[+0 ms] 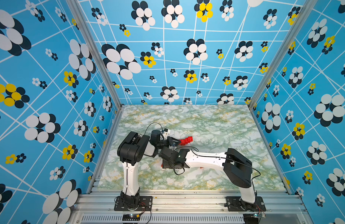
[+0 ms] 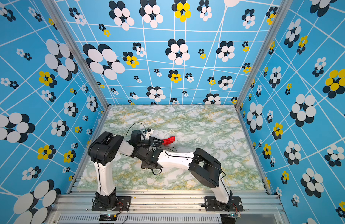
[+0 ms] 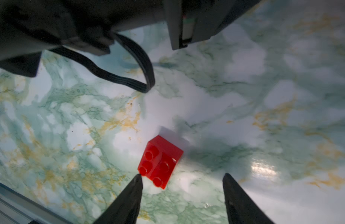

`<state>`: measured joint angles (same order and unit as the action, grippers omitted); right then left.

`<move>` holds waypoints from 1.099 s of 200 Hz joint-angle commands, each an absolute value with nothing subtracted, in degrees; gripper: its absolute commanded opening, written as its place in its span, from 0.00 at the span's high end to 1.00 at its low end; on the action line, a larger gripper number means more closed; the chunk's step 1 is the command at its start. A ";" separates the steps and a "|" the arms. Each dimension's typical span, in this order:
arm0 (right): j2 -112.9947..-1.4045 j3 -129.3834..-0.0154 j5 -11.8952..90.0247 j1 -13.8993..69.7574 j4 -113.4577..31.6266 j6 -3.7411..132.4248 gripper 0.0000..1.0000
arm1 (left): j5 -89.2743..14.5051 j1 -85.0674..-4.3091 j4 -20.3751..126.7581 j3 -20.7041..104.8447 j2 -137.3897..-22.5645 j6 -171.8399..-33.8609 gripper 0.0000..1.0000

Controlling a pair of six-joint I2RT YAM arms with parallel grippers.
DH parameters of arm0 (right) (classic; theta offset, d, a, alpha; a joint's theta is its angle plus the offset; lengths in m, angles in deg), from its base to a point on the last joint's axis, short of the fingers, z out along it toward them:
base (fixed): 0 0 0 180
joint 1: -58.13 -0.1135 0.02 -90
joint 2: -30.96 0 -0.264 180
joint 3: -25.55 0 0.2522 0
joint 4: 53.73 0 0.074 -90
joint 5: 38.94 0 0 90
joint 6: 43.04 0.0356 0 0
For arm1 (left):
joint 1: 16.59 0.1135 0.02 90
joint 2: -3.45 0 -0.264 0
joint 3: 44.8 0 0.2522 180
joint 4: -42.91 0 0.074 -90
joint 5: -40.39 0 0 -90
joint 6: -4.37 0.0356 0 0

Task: Assemble the letter v with lego
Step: Move the lego brick at the center of the board.

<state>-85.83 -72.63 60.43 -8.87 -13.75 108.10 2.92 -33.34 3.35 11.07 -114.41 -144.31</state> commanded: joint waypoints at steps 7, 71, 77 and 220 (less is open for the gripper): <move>-88.78 -76.21 59.20 -9.44 -13.31 108.58 0.33 | 2.55 -32.31 7.32 10.67 -114.55 -142.26 0.76; -91.88 -79.45 58.54 -9.42 -8.30 108.31 0.41 | 2.68 -32.31 7.29 10.19 -114.32 -142.14 0.76; -92.16 -79.45 58.15 -9.45 -8.25 108.23 0.41 | 2.66 -32.30 7.32 10.20 -114.24 -142.15 0.76; -87.72 -75.88 57.62 -5.98 -1.11 103.39 0.62 | 2.25 -32.29 7.28 9.41 -113.51 -142.24 0.76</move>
<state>-91.55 -80.06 57.41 -7.84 -5.53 105.76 3.53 -32.77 3.86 10.94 -114.19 -143.89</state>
